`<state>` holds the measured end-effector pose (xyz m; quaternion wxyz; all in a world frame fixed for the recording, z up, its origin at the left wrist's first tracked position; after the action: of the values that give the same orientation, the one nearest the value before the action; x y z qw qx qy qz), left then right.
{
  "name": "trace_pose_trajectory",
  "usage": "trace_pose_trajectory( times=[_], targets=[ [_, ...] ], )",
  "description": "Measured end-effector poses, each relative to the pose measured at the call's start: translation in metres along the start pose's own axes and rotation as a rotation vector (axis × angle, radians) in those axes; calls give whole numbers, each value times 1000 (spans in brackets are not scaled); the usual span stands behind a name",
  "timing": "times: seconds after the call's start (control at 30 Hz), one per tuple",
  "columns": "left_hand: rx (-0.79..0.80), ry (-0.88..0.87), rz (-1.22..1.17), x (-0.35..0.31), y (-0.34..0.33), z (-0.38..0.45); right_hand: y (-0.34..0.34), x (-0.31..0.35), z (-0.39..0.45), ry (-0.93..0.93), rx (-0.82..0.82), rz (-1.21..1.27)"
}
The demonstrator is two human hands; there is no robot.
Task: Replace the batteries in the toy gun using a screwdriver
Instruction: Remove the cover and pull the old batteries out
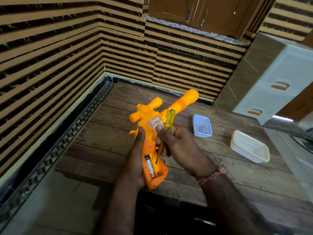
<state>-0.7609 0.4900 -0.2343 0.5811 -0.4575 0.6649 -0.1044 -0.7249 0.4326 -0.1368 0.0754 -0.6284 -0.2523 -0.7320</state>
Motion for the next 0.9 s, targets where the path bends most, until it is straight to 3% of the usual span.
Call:
trace_pose_trajectory(
  times=[0.3,0.63,0.9],
  targets=[
    [-66,67,-56,1,2,1,8,-13,-13,11,-116,173],
    [-23,132,-90,6,1,1,5,1,-26,154,-56,33],
    [-37,50,-69,6,0,1,-2,-8,-8,-49,-6,60]
  ],
)
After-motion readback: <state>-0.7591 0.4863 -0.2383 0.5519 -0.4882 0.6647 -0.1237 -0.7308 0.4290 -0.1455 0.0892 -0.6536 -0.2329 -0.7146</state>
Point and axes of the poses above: each hand's wrist, its own z-axis towards the middle knuckle, its own y-axis out of the back of the hand, x = y × z, the point moved 10 cm from there along z, towards the middle knuckle, and after that the axes turned 14 degrees about -x, right-handed, at the moved point
